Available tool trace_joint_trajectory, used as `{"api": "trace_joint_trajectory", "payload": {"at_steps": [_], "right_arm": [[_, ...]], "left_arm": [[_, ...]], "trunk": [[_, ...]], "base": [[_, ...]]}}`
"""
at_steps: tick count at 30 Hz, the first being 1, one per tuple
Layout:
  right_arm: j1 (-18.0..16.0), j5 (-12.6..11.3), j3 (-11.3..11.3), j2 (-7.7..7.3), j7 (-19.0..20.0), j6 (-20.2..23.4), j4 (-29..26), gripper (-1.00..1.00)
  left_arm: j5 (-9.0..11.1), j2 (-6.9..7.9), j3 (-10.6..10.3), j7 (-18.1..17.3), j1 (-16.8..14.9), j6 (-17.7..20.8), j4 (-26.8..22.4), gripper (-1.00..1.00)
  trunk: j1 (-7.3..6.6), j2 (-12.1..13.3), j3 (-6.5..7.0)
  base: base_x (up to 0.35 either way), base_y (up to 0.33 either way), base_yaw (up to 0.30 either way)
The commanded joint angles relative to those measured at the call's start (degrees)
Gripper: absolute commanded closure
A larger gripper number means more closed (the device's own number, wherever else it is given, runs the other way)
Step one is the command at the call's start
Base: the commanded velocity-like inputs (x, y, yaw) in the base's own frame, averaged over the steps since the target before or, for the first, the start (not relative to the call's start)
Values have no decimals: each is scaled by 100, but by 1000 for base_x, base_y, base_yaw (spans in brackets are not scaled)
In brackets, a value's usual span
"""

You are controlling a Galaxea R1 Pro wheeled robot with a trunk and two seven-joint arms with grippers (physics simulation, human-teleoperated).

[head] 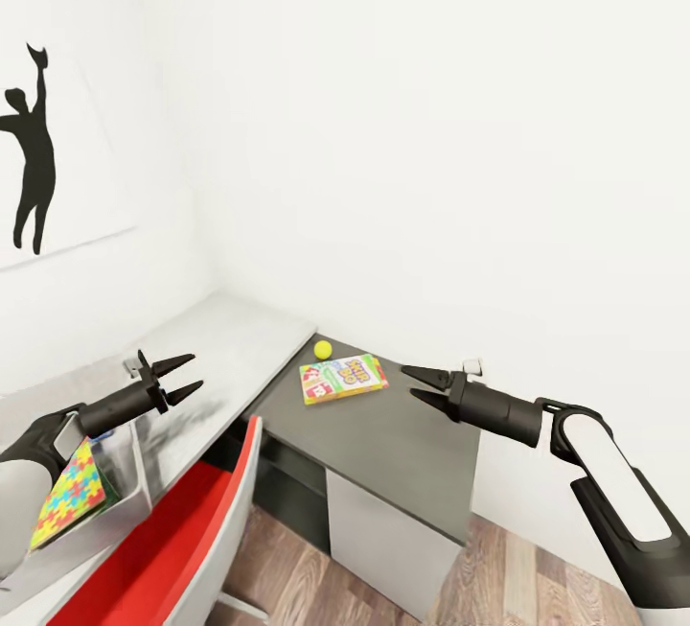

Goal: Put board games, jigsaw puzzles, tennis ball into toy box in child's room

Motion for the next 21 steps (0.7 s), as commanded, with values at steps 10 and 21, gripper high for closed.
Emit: {"api": "trace_joint_trajectory", "payload": {"at_steps": [10,21], "right_arm": [[-8,54,-22,-3,54,10,68,-100],[1,66,-95,-7,50,-371,101,-100]], "left_arm": [[1,-4,-4,-20,-5,60,0,-100],[1,2,-7,-20,-4,60,0,-100]], "trunk": [[4,-12,24],[4,-12,36]], "base": [[0,-3,-260],[-139,0,-272]]}}
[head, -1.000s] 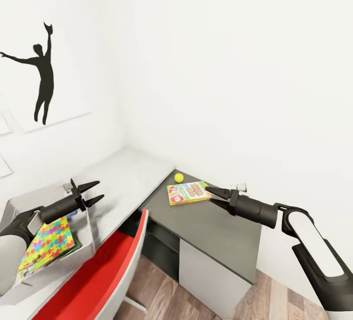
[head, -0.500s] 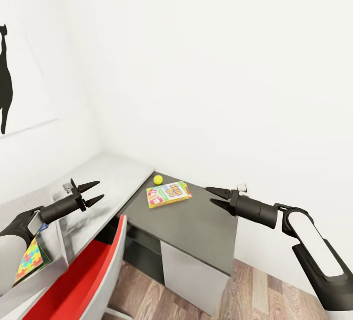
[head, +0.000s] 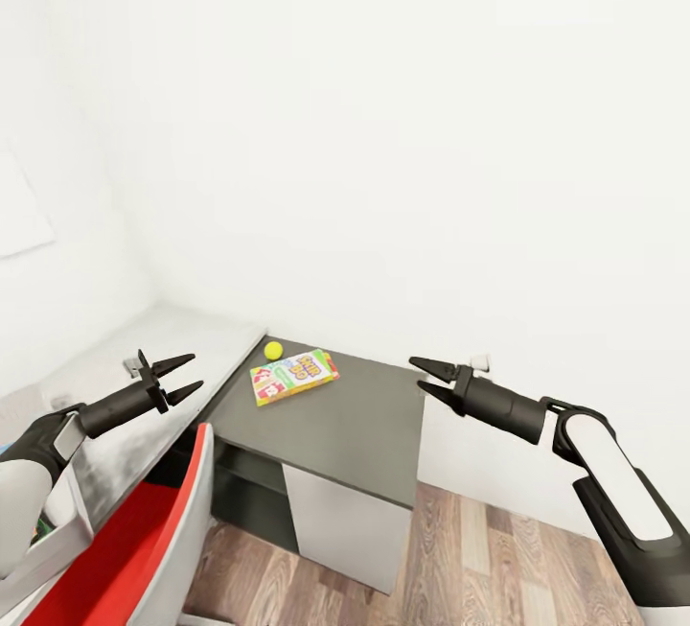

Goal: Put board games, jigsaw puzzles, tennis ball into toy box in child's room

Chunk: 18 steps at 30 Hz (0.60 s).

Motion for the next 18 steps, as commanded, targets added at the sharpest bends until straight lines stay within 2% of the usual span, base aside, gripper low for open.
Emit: {"api": "trace_joint_trajectory", "payload": {"at_steps": [1,6,18], "right_arm": [[-1,50,5,-4,50,-58,7,-100],[16,32,10,0,50,-161,54,-100],[19,-17,12,2,52,-190,61,-100]], "left_arm": [[2,2,2,-20,-4,60,1,-100],[2,2,2,-20,-5,60,1,-100],[2,0,2,-17,-4,60,1,-100]], "trunk": [[2,-13,-12],[2,-13,-12],[2,-13,-12]], "base": [[-62,0,-257],[-26,0,-116],[-3,0,-14]]}}
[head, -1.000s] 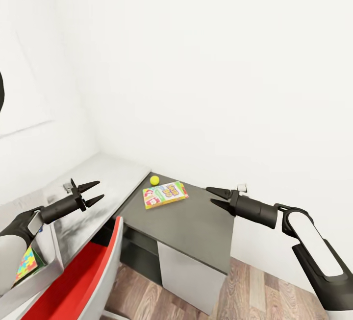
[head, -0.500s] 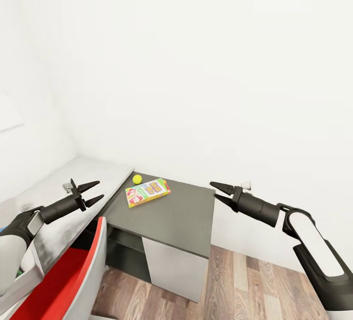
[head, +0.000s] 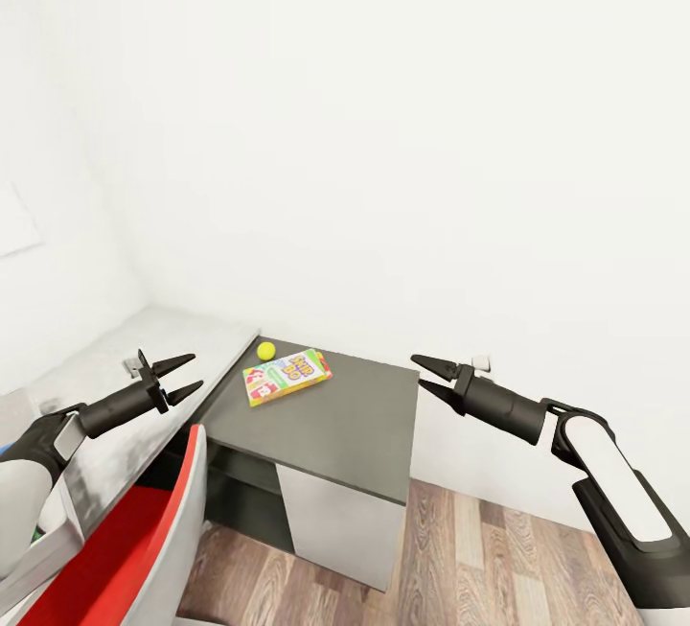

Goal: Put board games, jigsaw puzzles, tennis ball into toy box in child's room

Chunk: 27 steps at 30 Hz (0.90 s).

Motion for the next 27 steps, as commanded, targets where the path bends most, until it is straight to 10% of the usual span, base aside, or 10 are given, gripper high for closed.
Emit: {"api": "trace_joint_trajectory", "payload": {"at_steps": [1,27], "right_arm": [[-6,41,4,-4,43,10,2,-100],[-5,50,-9,-4,39,1,-1,-100]], "left_arm": [[2,0,3,-17,-5,60,2,-100],[2,4,-6,-18,-5,59,2,-100]], "trunk": [[3,-12,-12],[3,-12,37]], "base": [[-17,0,-77],[-30,-49,-162]]}}
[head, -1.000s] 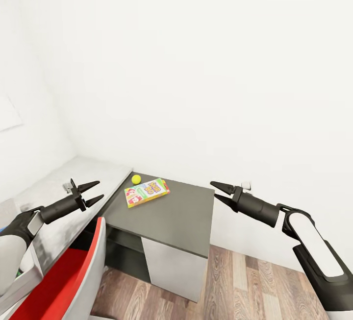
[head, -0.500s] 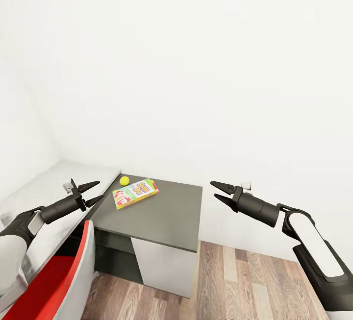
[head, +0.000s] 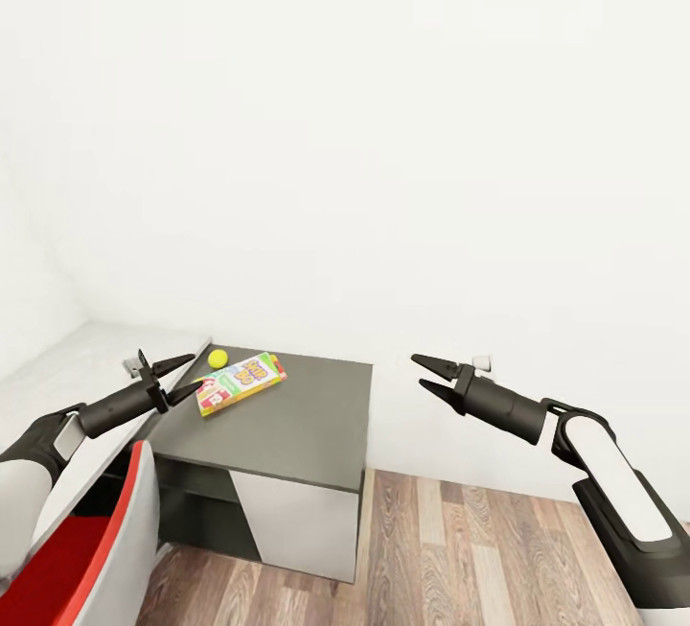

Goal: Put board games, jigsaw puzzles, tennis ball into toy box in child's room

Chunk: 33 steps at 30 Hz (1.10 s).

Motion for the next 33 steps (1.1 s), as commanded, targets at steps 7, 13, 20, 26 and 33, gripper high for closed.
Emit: {"api": "trace_joint_trajectory", "payload": {"at_steps": [7,13,20,26,33], "right_arm": [[-4,90,11,2,-18,-11,4,-100],[-7,115,-11,5,-439,-30,12,-100],[-7,93,-10,-5,-1888,24,-48,-100],[-5,94,20,-1,-2258,-7,-23,-100],[68,73,9,-16,-2199,9,109,-100]], "left_arm": [[-4,1,3,-13,-5,55,2,-100],[-7,-12,-6,-5,-5,54,-1,-100],[-27,-43,-29,34,-5,70,-190,-100],[-44,-62,-402,57,-5,86,-506,-100],[-83,36,-1020,181,-13,81,-625,-100]], "trunk": [[4,-12,-12],[4,-12,-12],[4,-12,-12],[4,-12,-12],[4,-12,-12]], "base": [[0,-1,-1],[0,0,0],[0,0,0],[0,0,0],[0,0,0]]}}
